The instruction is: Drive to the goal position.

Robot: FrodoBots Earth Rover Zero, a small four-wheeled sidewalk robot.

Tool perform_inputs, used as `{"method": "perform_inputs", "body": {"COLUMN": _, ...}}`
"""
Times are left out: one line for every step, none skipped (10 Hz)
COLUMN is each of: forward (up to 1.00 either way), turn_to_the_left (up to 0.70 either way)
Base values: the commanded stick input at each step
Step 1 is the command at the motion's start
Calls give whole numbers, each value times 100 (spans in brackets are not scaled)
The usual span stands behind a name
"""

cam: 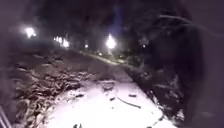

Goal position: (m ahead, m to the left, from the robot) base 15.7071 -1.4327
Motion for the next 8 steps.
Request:
{"method": "perform_inputs", "body": {"forward": 45, "turn_to_the_left": 0}}
{"method": "perform_inputs", "body": {"forward": 45, "turn_to_the_left": 0}}
{"method": "perform_inputs", "body": {"forward": 45, "turn_to_the_left": 0}}
{"method": "perform_inputs", "body": {"forward": 45, "turn_to_the_left": 0}}
{"method": "perform_inputs", "body": {"forward": 45, "turn_to_the_left": 0}}
{"method": "perform_inputs", "body": {"forward": 45, "turn_to_the_left": 0}}
{"method": "perform_inputs", "body": {"forward": 45, "turn_to_the_left": 0}}
{"method": "perform_inputs", "body": {"forward": 45, "turn_to_the_left": 0}}
